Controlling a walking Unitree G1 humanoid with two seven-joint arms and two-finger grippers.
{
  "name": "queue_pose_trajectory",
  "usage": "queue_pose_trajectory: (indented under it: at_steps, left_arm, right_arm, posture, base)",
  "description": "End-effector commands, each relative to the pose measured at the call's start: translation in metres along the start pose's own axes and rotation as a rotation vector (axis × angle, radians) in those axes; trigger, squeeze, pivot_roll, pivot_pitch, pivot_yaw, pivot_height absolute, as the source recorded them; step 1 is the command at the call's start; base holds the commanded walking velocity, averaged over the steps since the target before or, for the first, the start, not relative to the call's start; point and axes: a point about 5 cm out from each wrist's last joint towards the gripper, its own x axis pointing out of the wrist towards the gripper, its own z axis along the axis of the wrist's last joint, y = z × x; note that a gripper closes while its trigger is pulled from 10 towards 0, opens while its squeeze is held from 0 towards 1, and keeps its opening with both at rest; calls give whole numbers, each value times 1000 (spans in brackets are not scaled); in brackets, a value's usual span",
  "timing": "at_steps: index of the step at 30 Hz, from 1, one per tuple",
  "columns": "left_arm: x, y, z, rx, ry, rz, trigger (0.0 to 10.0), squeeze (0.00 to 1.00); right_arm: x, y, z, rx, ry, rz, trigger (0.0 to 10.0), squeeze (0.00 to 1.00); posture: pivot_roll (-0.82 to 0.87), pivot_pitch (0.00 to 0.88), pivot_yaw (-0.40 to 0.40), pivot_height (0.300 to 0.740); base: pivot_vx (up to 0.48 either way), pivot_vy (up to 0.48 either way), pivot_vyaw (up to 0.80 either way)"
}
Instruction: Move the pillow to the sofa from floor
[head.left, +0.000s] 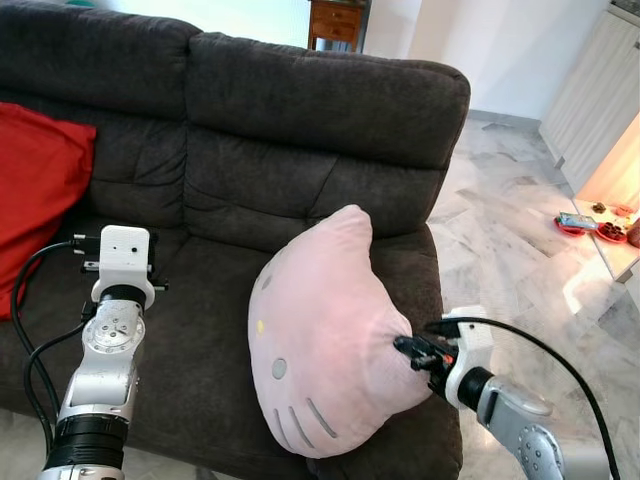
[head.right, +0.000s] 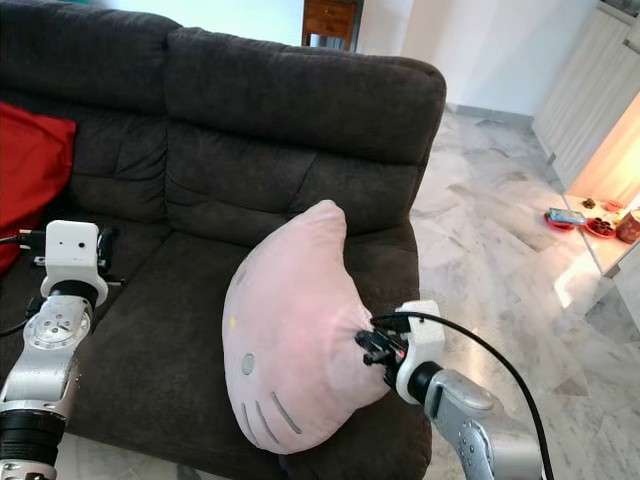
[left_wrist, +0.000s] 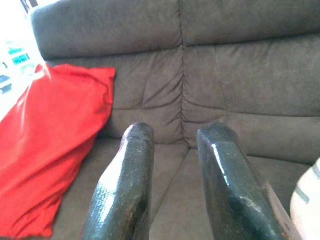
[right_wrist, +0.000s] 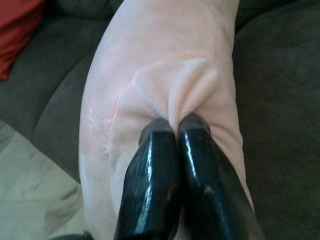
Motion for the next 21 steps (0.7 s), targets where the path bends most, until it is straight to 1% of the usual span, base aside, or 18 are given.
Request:
queue_pose_trajectory:
  at_steps: [1,2,3,4,7,8,9,12,13,14,15,16,21]
  left_arm:
    - [1,-4,2,-15,-14,-10,10000,0]
    - [1,-6,1,-20,-10,-12,10000,0]
    - [1,-6,1,-20,-10,-12,10000,0]
    - [-1,-10,-1,-23,-3,-21,10000,0]
    - [-1,-14,-3,-28,3,-31,10000,0]
    - [-2,-17,-3,-31,5,-35,10000,0]
    - [-2,-17,-3,-31,5,-35,10000,0]
    - [-2,-21,-5,-34,8,-39,10000,0]
    - [-2,-21,-5,-34,8,-39,10000,0]
    - [-2,-22,-6,-35,8,-40,10000,0]
    - [-2,-22,-6,-35,8,-40,10000,0]
    - [-3,-22,-7,-38,8,-26,10000,0]
    - [-4,-22,-9,-40,11,-5,10000,0]
  right_arm:
    - [0,-2,6,-7,-20,-17,10000,0]
    - [2,-4,6,19,-23,-33,10000,0]
    - [2,-4,6,19,-23,-33,10000,0]
    - [5,-5,5,41,-20,-53,10000,0]
    - [9,-7,3,56,-27,-72,10000,0]
    - [13,-14,-1,73,-30,-125,10000,0]
    - [13,-14,-1,73,-30,-125,10000,0]
    - [17,-24,-3,89,-65,-202,10000,0]
    - [17,-24,-3,89,-65,-202,10000,0]
    - [17,-25,-2,105,-100,-207,10000,0]
    - [17,-25,-2,105,-100,-207,10000,0]
    - [18,-26,0,104,-140,-219,10000,0]
    - [19,-27,-6,113,-135,-242,10000,0]
  posture:
    - [79,0,-110,740]
    - [79,0,-110,740]
    - [79,0,-110,740]
    - [79,0,-110,740]
    - [78,0,-109,740]
    - [80,0,-106,740]
    - [80,0,-106,740]
    - [86,0,-106,740]
    - [86,0,-106,740]
    - [84,0,-105,740]
    - [84,0,-105,740]
    - [84,0,-104,740]
    - [88,0,-100,740]
  base:
    - [0,0,0]
    - [0,0,0]
    - [0,0,0]
    - [0,0,0]
    - [0,0,0]
    - [0,0,0]
    - [0,0,0]
    - [0,0,0]
    - [0,0,0]
    - [0,0,0]
    - [0,0,0]
    - [0,0,0]
    - [0,0,0]
